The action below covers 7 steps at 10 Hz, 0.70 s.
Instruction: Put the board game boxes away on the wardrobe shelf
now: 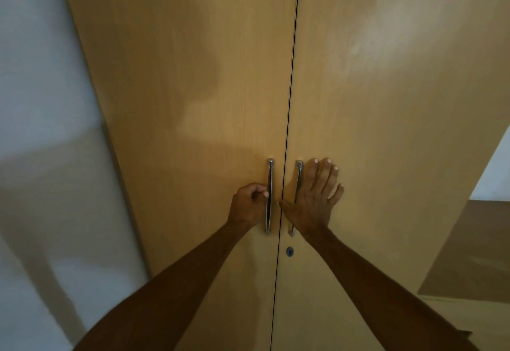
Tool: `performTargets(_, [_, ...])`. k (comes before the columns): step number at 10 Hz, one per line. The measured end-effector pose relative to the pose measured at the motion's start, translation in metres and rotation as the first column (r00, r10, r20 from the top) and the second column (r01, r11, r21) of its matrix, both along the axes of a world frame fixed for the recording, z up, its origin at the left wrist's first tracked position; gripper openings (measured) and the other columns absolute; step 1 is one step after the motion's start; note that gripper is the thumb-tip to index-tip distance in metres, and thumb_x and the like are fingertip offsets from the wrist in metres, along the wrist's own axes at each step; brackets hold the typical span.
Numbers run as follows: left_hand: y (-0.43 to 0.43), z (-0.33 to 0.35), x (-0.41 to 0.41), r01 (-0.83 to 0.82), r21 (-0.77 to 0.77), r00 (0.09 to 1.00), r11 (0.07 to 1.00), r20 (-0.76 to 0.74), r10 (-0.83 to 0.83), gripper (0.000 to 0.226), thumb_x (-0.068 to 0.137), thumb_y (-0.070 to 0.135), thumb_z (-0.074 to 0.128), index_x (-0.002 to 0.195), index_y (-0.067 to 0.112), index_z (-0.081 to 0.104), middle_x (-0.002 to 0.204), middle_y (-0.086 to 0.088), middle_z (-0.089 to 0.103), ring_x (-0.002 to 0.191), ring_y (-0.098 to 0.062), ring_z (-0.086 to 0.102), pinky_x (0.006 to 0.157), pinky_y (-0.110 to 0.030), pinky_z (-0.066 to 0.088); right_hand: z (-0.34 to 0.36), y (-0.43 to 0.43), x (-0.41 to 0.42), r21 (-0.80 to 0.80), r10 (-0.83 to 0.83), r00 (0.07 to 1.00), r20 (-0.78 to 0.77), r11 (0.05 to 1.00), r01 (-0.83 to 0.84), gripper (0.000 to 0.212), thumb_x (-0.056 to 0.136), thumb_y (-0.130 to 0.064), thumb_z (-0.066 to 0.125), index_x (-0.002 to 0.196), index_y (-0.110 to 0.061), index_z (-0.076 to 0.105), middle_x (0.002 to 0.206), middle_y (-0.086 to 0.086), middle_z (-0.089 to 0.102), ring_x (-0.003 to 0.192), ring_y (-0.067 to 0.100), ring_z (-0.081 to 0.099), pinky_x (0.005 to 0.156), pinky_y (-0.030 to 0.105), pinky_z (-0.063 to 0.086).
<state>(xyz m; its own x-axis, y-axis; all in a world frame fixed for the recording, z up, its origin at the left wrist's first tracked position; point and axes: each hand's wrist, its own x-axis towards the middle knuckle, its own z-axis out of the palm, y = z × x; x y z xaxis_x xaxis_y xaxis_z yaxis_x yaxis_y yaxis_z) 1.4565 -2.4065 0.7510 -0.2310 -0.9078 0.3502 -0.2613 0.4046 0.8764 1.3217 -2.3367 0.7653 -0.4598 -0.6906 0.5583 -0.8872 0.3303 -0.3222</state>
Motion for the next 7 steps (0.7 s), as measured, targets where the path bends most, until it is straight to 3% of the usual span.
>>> performTargets(1, [0.002, -0.004, 0.008, 0.024, 0.018, 0.997, 1.000, 0.067, -0.025, 0.020, 0.090, 0.015, 0.063, 0.109, 0.014, 0.070, 0.101, 0.004, 0.070, 0.094, -0.008, 0.064, 0.085, -0.018, 0.048, 0.000, -0.002, 0.000, 0.024, -0.011, 1.000, -0.024, 1.000, 0.012, 0.126, 0.060, -0.084, 0.042, 0.151, -0.007, 0.000, 0.159, 0.023, -0.001, 0.147, 0.041, -0.002, 0.111, 0.064, 0.012])
performTargets(2, [0.006, -0.009, 0.022, 0.006, 0.009, 0.995, 1.000, 0.098, -0.007, 0.018, 0.089, 0.017, 0.063, 0.106, 0.018, 0.071, 0.098, 0.007, 0.070, 0.094, -0.008, 0.064, 0.086, -0.021, 0.050, -0.003, -0.003, 0.001, 0.025, -0.018, 0.999, -0.050, 1.000, 0.020, 0.130, 0.060, -0.067, 0.071, 0.152, -0.008, 0.000, 0.159, 0.023, 0.000, 0.146, 0.042, 0.000, 0.110, 0.064, 0.018])
performTargets(3, [0.015, -0.013, 0.038, -0.058, -0.013, 0.991, 0.998, 0.123, 0.059, 0.020, 0.090, 0.019, 0.062, 0.110, 0.019, 0.068, 0.099, 0.007, 0.068, 0.094, -0.010, 0.064, 0.084, -0.022, 0.050, -0.005, 0.001, 0.003, -0.006, 0.012, 1.000, -0.019, 1.000, -0.012, 0.126, 0.061, -0.060, 0.075, 0.152, -0.010, 0.003, 0.159, 0.022, 0.004, 0.146, 0.041, 0.004, 0.110, 0.063, 0.019])
performTargets(4, [0.029, -0.018, 0.059, -0.097, -0.115, 0.981, 0.989, 0.158, 0.114, 0.023, 0.090, 0.025, 0.058, 0.110, 0.023, 0.067, 0.101, 0.010, 0.068, 0.091, -0.009, 0.064, 0.080, -0.024, 0.051, -0.014, 0.010, 0.006, -0.055, 0.091, 0.996, 0.025, 0.994, -0.090, 0.115, 0.066, -0.055, 0.072, 0.151, -0.011, 0.008, 0.159, 0.018, 0.009, 0.146, 0.037, 0.008, 0.110, 0.058, 0.024])
performTargets(6, [0.086, -0.022, 0.101, -0.204, -0.367, 0.895, 0.908, 0.307, 0.325, 0.030, 0.090, 0.028, 0.059, 0.120, 0.023, 0.063, 0.119, 0.005, 0.066, 0.109, -0.012, 0.060, 0.093, -0.027, 0.047, -0.035, 0.044, 0.018, 0.004, 0.295, 0.955, 0.033, 0.956, -0.295, 0.104, 0.076, -0.058, 0.062, 0.152, -0.017, 0.004, 0.161, 0.012, 0.007, 0.148, 0.032, 0.007, 0.112, 0.054, 0.026])
performTargets(7, [0.120, -0.022, 0.120, -0.231, -0.467, 0.832, 0.853, 0.359, 0.422, 0.038, 0.090, 0.034, 0.056, 0.125, 0.020, 0.061, 0.127, 0.001, 0.064, 0.116, -0.017, 0.059, 0.098, -0.034, 0.047, -0.040, 0.065, 0.026, 0.066, 0.460, 0.886, 0.060, 0.884, -0.464, 0.104, 0.077, -0.063, 0.058, 0.152, -0.022, 0.000, 0.162, 0.006, -0.001, 0.149, 0.027, -0.001, 0.114, 0.052, 0.020])
